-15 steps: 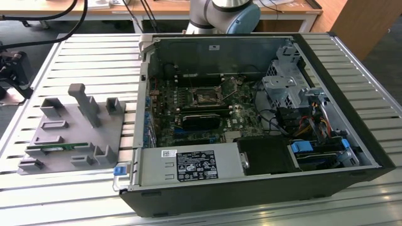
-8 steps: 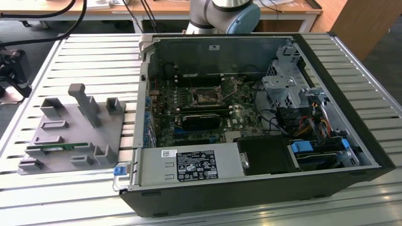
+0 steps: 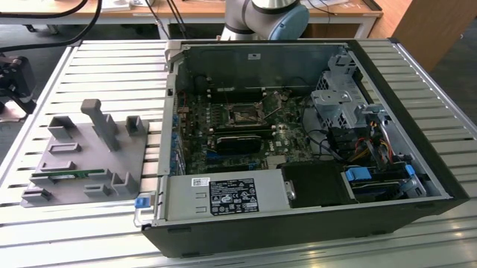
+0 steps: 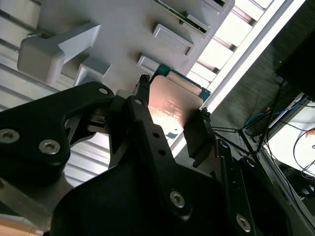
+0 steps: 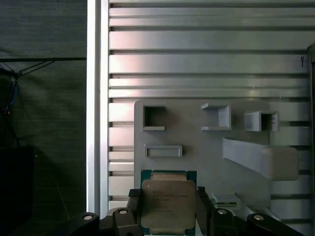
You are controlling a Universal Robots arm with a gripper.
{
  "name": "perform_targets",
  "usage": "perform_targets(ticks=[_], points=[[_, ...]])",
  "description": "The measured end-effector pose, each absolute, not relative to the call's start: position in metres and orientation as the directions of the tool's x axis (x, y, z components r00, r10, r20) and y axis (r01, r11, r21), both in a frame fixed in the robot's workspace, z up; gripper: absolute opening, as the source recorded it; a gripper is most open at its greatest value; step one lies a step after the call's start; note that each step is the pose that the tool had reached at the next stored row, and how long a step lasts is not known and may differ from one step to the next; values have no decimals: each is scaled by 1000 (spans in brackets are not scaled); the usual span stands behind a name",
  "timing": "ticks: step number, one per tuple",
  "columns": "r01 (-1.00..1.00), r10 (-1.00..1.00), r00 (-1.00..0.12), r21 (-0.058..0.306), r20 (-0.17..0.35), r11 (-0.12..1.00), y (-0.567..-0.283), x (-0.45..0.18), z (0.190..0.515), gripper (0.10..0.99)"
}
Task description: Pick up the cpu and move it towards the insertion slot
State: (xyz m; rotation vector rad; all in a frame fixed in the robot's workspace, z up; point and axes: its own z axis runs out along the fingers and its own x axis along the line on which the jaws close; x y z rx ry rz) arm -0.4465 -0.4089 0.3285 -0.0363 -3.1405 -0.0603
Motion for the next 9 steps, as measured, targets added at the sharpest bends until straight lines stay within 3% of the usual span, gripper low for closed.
perform_targets(ticks=[9], points=[[23,23,-1000,38,1,999,-409,-446,332,529]])
